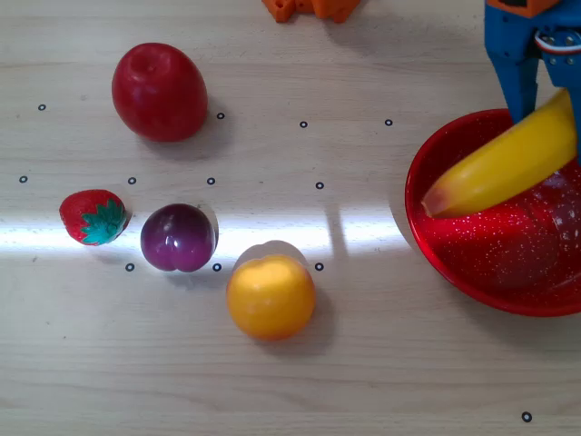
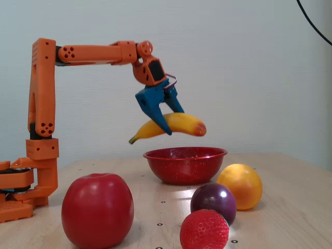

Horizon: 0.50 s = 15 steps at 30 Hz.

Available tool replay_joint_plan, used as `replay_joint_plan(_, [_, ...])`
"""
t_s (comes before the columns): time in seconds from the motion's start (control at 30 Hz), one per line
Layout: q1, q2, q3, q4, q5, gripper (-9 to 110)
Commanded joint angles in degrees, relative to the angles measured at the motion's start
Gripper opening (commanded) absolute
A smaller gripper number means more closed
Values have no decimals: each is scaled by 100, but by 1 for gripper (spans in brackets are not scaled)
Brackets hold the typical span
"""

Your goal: Put the banana in the red bowl.

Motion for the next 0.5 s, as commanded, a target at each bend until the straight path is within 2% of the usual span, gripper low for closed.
replay_joint_plan(0.0, [114,466,-79,-404,281,0])
replay_joint_plan(0.23, [26,-35,369,-967,343,0])
replay_joint_plan(0.27, [0,-97,387,-967,343,5])
replay_joint_plan(0.37, [-97,-176,457,-976,229,34])
replay_joint_plan(0.47, [-158,-167,334,-896,141,48])
